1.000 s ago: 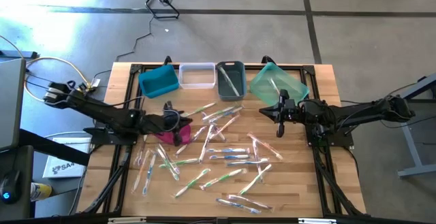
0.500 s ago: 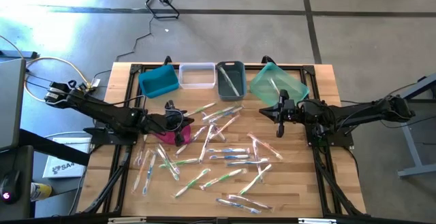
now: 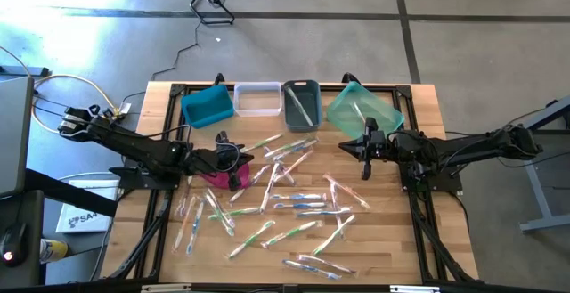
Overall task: Pick & Place Toothbrushes
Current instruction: Put the violet toothbrush into the white bin
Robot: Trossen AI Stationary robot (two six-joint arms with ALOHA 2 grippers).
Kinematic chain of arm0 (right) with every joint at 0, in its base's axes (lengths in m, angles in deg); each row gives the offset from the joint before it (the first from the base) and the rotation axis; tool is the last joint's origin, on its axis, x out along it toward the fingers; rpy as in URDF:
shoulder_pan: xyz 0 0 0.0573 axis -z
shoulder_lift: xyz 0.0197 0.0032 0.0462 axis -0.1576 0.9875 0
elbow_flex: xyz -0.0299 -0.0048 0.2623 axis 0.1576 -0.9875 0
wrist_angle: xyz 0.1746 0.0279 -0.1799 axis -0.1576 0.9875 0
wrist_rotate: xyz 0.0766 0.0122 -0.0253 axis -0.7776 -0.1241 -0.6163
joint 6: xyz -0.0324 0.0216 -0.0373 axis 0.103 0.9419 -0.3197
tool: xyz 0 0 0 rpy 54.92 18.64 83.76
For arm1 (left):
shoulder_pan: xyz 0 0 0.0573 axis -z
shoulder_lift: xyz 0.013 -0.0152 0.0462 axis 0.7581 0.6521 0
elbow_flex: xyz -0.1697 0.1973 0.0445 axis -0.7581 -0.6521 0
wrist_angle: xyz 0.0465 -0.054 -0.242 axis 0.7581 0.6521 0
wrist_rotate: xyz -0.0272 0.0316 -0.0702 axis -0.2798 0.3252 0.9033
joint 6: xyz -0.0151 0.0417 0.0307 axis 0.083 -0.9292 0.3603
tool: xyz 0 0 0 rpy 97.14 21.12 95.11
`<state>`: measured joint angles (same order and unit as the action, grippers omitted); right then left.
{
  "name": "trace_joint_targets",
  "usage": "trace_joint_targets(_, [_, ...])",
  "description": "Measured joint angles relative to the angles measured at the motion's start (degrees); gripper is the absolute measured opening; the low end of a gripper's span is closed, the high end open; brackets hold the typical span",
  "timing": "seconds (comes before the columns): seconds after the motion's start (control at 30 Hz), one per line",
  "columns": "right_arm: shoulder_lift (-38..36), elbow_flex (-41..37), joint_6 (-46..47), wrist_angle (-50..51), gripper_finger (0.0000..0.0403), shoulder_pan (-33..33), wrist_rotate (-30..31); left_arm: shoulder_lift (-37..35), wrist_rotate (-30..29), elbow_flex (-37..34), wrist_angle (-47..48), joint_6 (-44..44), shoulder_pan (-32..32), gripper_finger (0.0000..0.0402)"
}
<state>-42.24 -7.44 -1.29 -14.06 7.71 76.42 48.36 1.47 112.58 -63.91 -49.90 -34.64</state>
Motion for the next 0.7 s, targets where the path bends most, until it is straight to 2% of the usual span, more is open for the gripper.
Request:
trace_joint_targets(0.17, [0.0,0.0,0.0,0.0,0.0004,0.01,0.01,0.0,0.02,0.0,0.02,1.34,0.0,0.0021])
trace_joint_targets(0.47, [0.0,0.0,-0.37,0.0,0.0004,0.0,0.02,0.0,-0.24,0.0,0.68,1.34,-0.02,0.011])
trace_joint_targets(0.7, [0.0,0.0,-1.73,0.09,0.0004,0.01,0.2,0.0,0.32,0.0,0.68,1.34,-0.02,0.0125])
